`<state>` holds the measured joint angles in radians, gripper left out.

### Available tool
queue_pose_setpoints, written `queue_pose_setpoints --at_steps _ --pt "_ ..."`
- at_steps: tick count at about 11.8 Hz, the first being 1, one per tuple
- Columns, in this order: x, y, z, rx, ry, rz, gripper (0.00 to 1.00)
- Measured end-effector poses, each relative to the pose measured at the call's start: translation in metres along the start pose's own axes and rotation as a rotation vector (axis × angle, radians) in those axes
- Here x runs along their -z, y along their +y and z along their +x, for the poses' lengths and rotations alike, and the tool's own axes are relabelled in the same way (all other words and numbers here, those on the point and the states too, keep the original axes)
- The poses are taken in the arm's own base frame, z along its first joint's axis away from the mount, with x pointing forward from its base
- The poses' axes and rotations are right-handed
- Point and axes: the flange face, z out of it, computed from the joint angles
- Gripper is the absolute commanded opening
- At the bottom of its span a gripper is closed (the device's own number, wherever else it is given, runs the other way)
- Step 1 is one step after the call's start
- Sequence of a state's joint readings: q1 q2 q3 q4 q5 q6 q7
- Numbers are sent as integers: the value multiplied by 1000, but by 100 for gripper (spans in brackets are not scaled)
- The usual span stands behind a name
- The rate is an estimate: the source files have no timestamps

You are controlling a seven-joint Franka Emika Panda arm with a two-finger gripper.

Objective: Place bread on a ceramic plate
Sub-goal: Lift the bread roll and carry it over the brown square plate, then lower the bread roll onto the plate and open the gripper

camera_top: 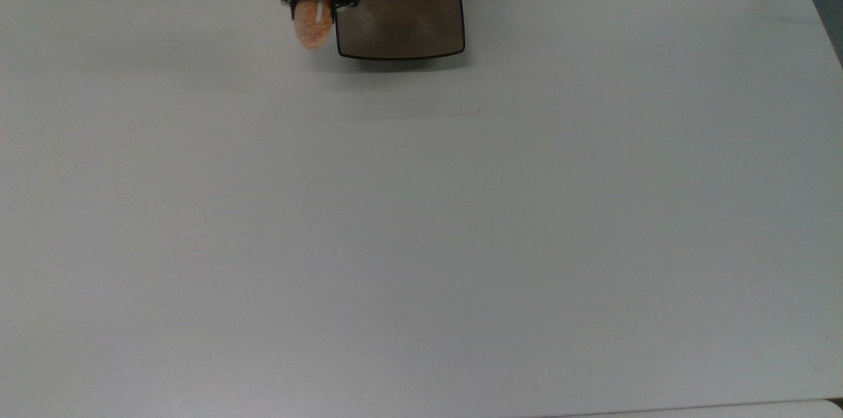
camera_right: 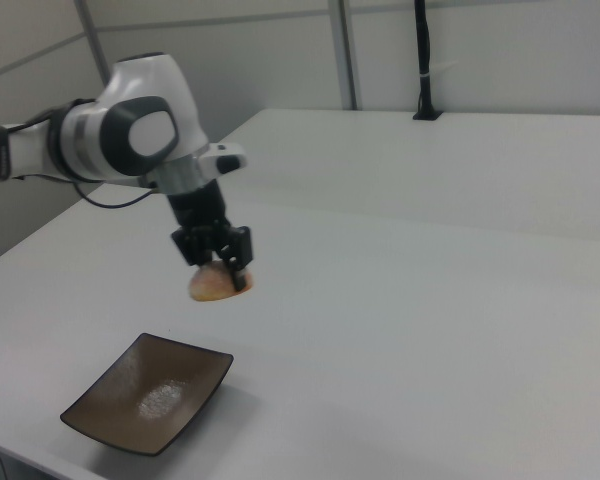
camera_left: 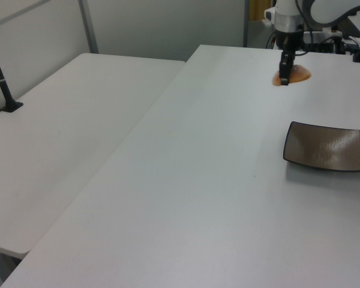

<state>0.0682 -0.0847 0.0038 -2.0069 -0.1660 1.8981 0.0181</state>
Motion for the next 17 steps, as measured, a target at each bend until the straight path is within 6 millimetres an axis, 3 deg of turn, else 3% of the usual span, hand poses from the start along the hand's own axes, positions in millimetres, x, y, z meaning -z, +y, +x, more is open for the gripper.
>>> queue_pose_setpoints --at_steps 4,8,9,11,13,17 --pt "-11 -61 -24 121 -133 -10 50" --pt "-51 -113 -51 231 -248 -37 51" --pt "-56 -117 -53 241 -259 -40 55" --pt "-61 -118 -53 249 -270 -40 95" --pt "-68 -120 -52 253 -285 -40 100" --pt "-73 -121 -51 255 -296 -40 100"
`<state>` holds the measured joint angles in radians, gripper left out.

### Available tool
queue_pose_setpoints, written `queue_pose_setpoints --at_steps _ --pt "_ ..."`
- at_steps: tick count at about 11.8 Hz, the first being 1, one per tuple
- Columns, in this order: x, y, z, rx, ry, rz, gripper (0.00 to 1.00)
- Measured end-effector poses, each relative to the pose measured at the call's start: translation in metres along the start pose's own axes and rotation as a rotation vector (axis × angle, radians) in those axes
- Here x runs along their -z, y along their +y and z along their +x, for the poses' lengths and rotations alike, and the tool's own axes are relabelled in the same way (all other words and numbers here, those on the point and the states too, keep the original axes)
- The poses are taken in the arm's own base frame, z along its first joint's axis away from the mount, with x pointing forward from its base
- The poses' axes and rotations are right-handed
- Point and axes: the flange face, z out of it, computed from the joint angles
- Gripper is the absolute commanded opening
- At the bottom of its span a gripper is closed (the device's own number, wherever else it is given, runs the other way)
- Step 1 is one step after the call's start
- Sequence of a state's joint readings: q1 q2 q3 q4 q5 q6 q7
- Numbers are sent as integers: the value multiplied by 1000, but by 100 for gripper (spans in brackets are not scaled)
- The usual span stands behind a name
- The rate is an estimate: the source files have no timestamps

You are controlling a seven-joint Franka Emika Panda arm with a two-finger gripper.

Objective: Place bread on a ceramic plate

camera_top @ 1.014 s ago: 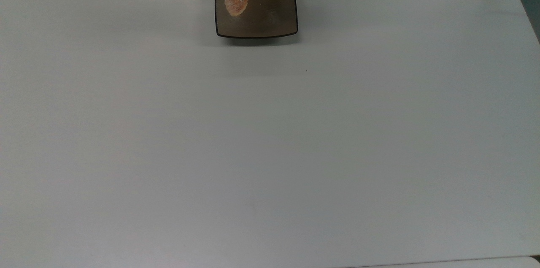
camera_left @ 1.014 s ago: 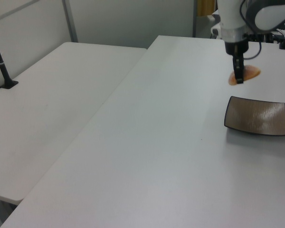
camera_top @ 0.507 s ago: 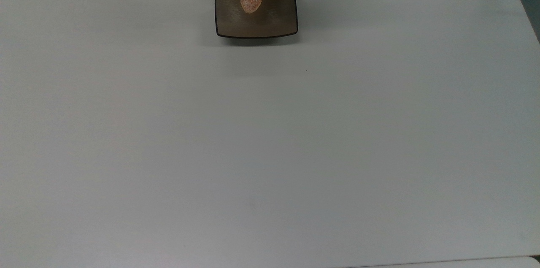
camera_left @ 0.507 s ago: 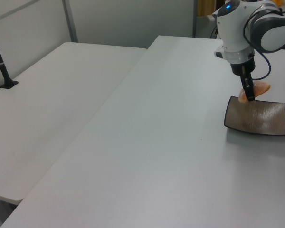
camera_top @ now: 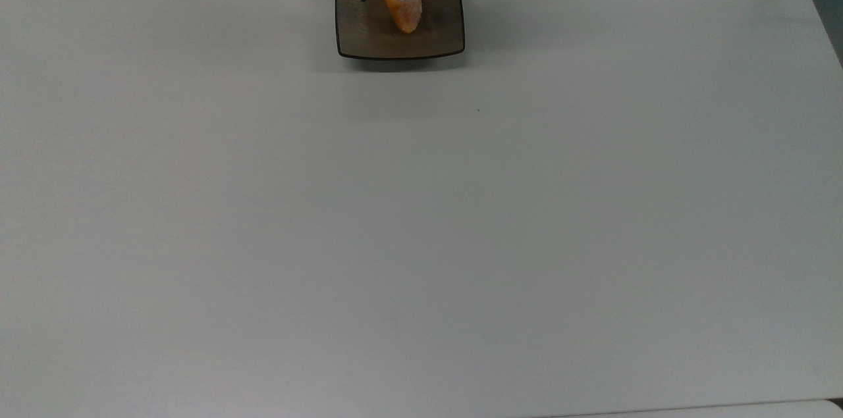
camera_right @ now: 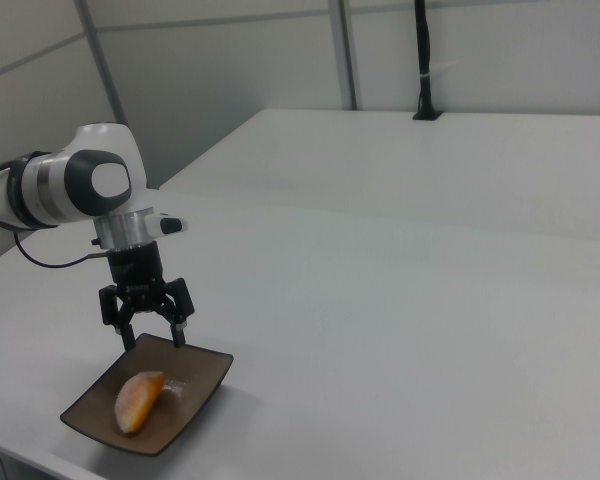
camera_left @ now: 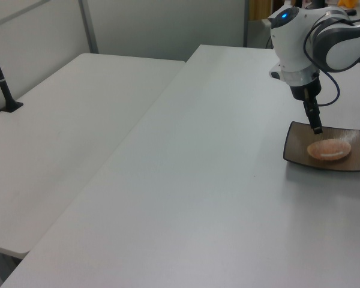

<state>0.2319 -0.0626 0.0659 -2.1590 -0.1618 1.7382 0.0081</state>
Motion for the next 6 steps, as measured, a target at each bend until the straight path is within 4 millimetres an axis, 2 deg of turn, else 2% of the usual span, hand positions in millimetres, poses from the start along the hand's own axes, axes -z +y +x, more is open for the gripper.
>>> queue_pose_setpoints --at_steps 3,5,6 --pt "8 2 1 -4 17 0 100" --pt "33 15 3 -31 69 5 100" --pt "49 28 4 -56 103 10 100"
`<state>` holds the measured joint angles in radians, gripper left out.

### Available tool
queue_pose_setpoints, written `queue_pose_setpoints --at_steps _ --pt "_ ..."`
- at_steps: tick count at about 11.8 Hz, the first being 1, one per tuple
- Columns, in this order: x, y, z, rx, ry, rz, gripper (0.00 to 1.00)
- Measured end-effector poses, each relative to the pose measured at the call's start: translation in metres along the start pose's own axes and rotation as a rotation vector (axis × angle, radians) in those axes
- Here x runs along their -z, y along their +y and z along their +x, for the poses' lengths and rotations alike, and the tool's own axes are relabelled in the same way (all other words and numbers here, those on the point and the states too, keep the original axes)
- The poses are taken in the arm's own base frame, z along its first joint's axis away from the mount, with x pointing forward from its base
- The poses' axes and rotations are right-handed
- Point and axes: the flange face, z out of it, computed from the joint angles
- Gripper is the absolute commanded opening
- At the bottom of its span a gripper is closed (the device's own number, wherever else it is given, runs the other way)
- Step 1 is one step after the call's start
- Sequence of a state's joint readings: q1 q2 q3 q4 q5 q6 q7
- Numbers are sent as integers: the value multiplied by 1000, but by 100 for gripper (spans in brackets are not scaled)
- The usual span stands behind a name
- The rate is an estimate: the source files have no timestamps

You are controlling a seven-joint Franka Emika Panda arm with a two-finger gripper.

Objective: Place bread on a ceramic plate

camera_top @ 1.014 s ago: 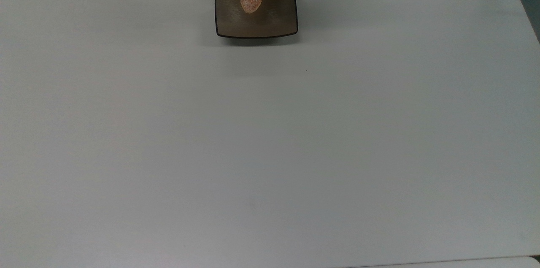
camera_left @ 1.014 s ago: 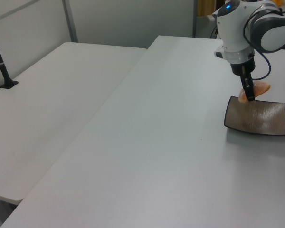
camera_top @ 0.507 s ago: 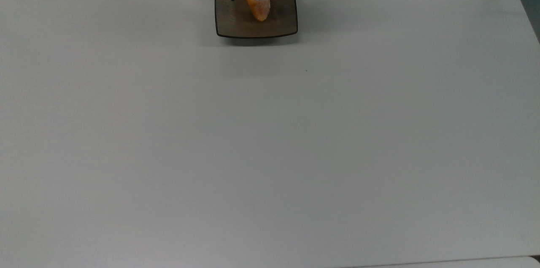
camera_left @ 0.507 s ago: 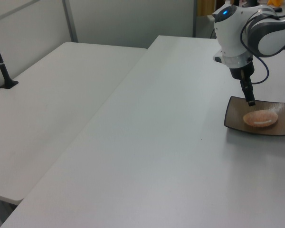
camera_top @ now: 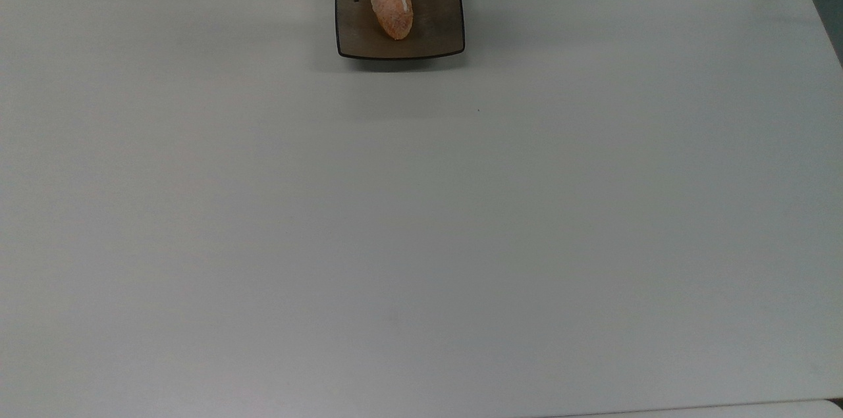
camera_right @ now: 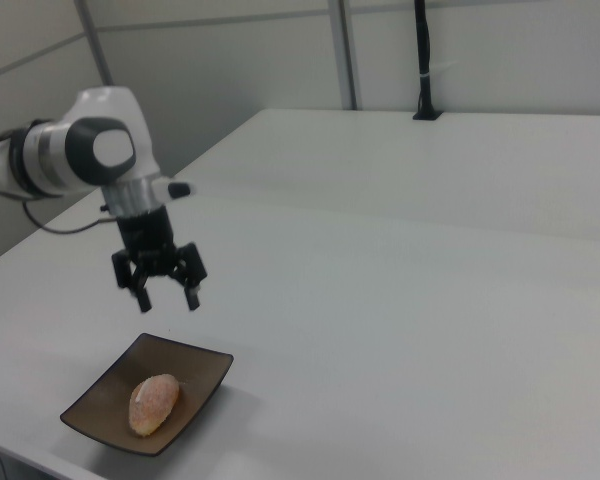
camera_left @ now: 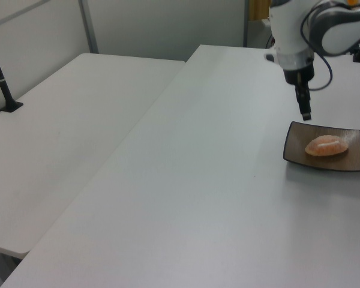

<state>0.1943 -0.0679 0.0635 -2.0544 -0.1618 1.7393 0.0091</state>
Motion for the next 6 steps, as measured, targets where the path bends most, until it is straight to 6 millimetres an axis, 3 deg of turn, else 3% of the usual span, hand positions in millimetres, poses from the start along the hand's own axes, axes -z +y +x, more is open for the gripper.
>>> queue_pose_setpoints --at_steps 6 --pt "103 107 -3 -232 244 136 100"
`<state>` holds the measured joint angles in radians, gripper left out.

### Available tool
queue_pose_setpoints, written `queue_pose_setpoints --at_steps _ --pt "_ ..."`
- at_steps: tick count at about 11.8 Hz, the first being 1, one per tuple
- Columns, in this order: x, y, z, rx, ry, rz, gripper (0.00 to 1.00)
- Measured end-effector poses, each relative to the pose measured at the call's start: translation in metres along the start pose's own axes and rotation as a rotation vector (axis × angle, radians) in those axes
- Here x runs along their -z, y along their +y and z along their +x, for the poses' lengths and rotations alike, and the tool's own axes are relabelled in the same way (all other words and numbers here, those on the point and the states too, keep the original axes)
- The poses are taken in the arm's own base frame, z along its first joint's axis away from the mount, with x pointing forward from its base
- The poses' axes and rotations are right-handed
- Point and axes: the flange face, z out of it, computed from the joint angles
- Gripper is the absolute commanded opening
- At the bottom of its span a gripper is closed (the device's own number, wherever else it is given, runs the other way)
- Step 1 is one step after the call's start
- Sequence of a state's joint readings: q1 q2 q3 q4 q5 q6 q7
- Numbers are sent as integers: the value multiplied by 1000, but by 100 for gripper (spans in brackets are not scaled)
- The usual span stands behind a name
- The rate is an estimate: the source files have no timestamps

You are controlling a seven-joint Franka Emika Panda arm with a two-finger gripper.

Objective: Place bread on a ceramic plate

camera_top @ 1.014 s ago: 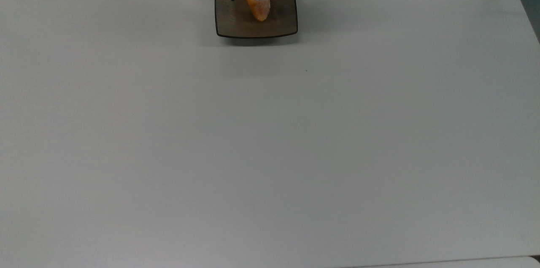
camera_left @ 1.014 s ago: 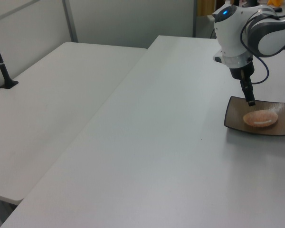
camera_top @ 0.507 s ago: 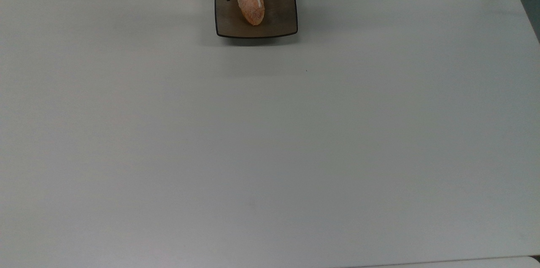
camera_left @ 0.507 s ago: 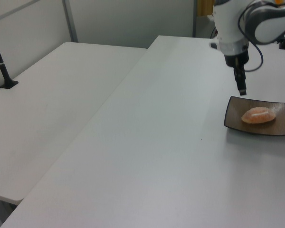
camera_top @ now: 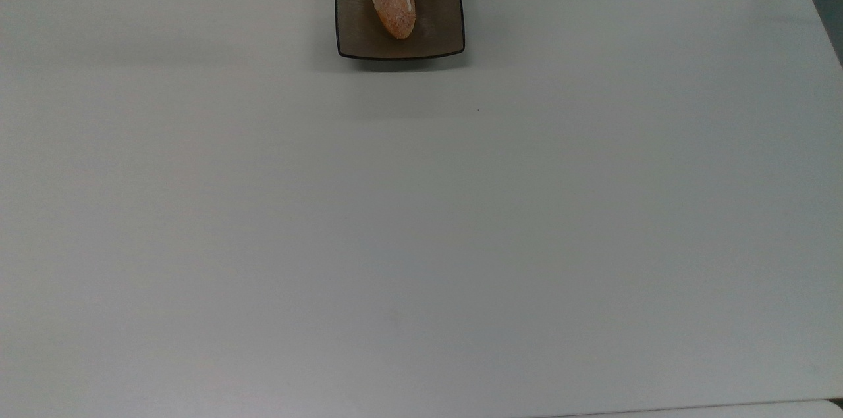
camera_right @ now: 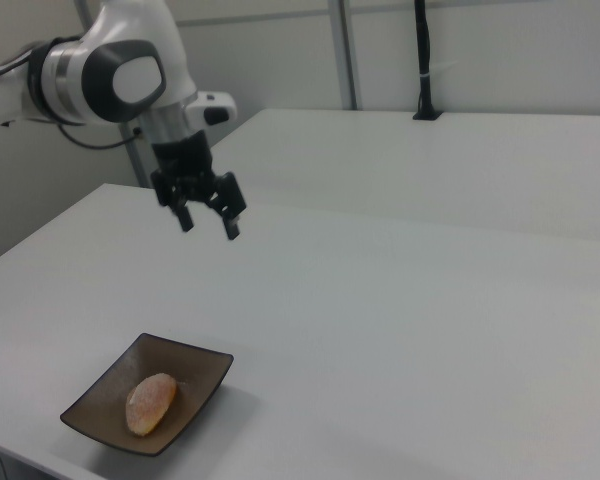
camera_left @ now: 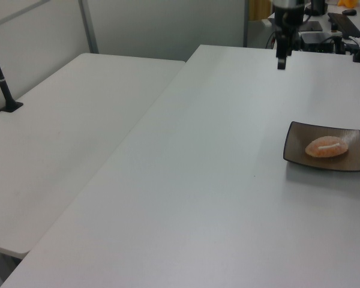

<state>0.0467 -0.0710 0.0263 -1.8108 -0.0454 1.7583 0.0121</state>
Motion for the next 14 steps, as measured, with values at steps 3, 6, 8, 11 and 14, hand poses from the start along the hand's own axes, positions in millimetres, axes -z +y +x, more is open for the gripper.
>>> queue_pose_setpoints --at_steps 3,6,8,11,14 --pt "8 13 14 -144 78 10 100" --pt "9 21 26 -191 86 29 100" --pt "6 20 27 -191 75 30 100" --pt "6 20 26 -176 46 28 100" --pt "5 19 29 -173 41 27 100"
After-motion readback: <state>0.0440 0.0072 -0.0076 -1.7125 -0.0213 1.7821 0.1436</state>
